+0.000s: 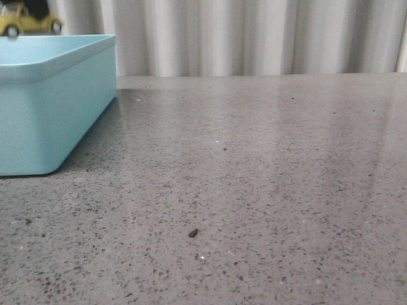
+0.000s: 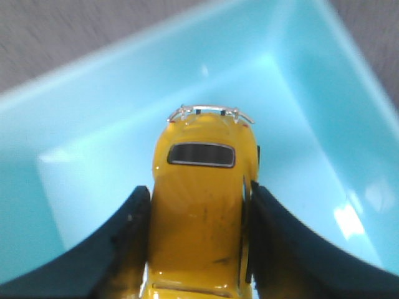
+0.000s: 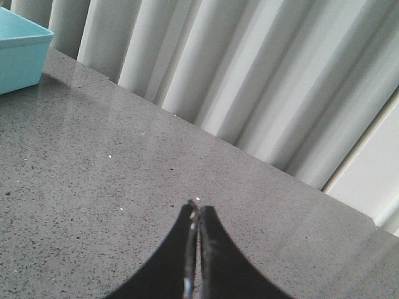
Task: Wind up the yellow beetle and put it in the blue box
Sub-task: 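Lift the yellow car with the left gripper over the blue box, then lower the car into the blue box and open the left gripper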
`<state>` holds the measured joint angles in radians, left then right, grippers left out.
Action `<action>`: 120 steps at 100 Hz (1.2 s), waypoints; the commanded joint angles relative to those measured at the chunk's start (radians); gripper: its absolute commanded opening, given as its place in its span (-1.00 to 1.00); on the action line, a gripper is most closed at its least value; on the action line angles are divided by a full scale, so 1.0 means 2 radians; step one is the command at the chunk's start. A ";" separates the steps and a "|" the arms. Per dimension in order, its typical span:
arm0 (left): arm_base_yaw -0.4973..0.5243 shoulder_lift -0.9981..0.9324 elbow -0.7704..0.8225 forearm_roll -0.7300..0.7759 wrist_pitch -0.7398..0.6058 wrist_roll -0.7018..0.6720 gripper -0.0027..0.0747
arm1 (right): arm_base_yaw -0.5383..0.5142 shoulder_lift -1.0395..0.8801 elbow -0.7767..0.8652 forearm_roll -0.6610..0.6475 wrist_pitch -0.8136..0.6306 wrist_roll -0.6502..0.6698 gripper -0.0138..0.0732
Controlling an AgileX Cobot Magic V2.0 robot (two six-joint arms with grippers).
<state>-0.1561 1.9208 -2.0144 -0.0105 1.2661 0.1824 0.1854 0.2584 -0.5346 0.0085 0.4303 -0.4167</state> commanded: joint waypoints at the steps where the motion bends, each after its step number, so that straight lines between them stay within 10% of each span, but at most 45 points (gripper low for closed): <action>1: 0.000 -0.030 0.026 0.000 0.002 -0.008 -0.77 | 0.001 0.004 -0.011 -0.001 -0.044 -0.002 -0.78; 45: 0.001 -0.006 0.101 0.005 -0.015 -0.008 -0.74 | 0.001 0.004 -0.011 -0.001 -0.040 -0.002 -0.78; 76: 0.001 -0.006 0.101 -0.023 -0.015 -0.008 0.28 | 0.001 0.004 -0.011 -0.001 -0.037 -0.002 -0.78; 120: 0.000 -0.099 0.100 -0.041 -0.045 -0.034 0.15 | 0.001 0.004 -0.011 -0.001 -0.037 -0.002 -0.78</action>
<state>-0.1561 1.8442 -1.7867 -0.0916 1.2300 0.1358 0.1854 0.2584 -0.5346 0.0085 0.4321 -0.4167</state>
